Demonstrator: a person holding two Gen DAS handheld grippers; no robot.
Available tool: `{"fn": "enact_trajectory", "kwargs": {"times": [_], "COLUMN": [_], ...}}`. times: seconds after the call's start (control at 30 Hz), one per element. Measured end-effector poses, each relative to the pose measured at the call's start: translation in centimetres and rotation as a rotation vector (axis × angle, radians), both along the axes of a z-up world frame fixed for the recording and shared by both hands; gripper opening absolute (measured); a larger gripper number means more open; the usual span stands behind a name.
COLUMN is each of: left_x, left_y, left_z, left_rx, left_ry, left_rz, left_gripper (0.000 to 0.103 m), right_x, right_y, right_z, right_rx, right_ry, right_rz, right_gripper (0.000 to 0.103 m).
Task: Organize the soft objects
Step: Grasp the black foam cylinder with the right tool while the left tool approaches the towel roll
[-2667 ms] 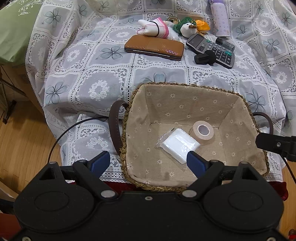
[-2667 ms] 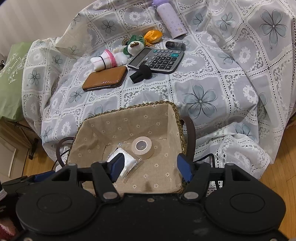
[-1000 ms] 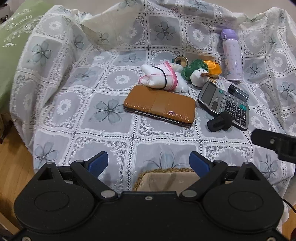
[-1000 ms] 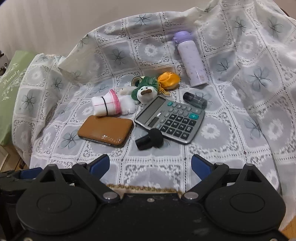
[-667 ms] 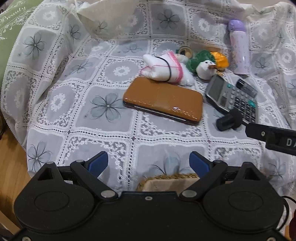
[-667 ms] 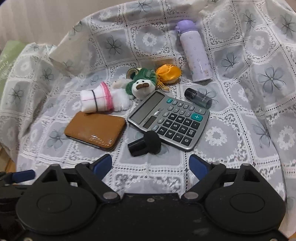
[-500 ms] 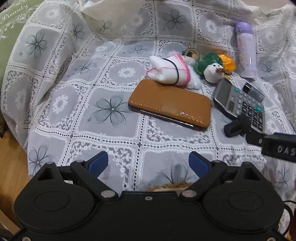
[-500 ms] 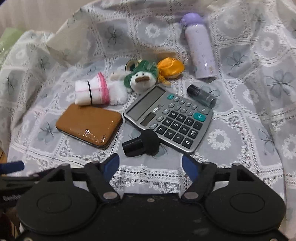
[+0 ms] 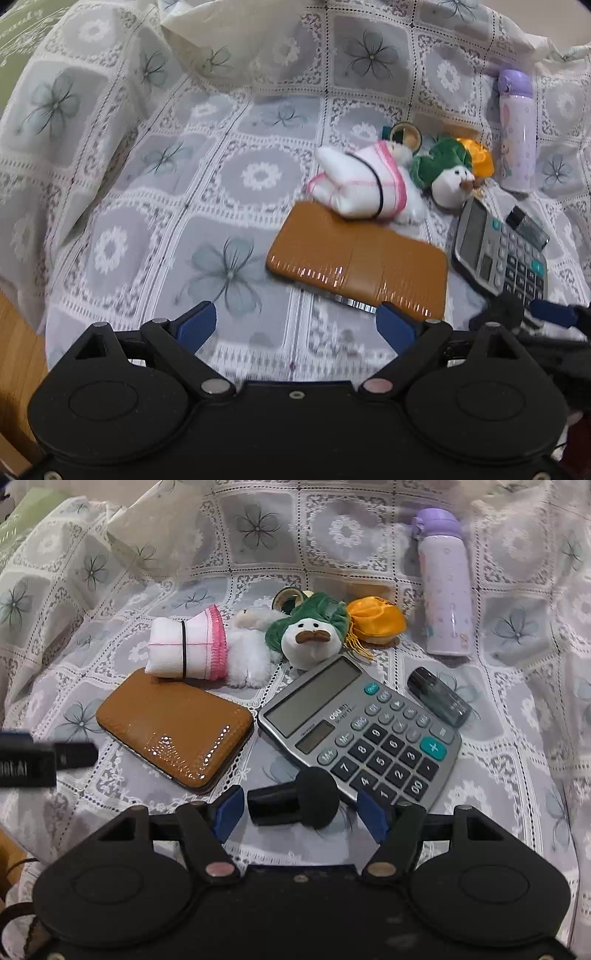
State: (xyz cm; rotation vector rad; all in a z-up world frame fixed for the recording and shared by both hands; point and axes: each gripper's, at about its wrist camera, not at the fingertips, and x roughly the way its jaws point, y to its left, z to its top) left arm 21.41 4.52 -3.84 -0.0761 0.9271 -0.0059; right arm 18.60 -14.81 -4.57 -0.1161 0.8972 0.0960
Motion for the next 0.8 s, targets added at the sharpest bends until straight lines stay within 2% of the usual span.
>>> {"fn": "enact_trajectory", "kwargs": {"times": [0.2, 0.23, 0.27, 0.47, 0.8], "left_x": [2.4, 2.8, 3.1, 5.1, 9.5], "left_y": [-0.3, -0.5, -0.5, -1.5, -3.9], "left_z": [0.4, 0.4, 0.5, 0.5, 1.2], "left_rx": [-0.008, -0.007, -0.008, -0.007, -0.026], "left_ry": [-0.010, -0.011, -0.011, -0.011, -0.045], "left_rz": [-0.029, -0.032, -0.035, -0.051, -0.064], "left_gripper": [0.091, 0.091, 0.091, 0.091, 0.092], "right_x": [0.9, 0.9, 0.9, 0.2, -0.2], "right_y": [0.4, 0.5, 0.5, 1.1, 0.9], "right_z": [-0.9, -1.1, -1.2, -1.2, -0.7], "right_rx": [-0.034, -0.032, -0.027, -0.049, 0.011], "right_ry": [0.018, 0.022, 0.026, 0.006, 0.020], "right_rz": [0.019, 0.019, 0.019, 0.031, 0.031], "right_gripper": [0.067, 0.064, 0.055, 0.056, 0.056]}}
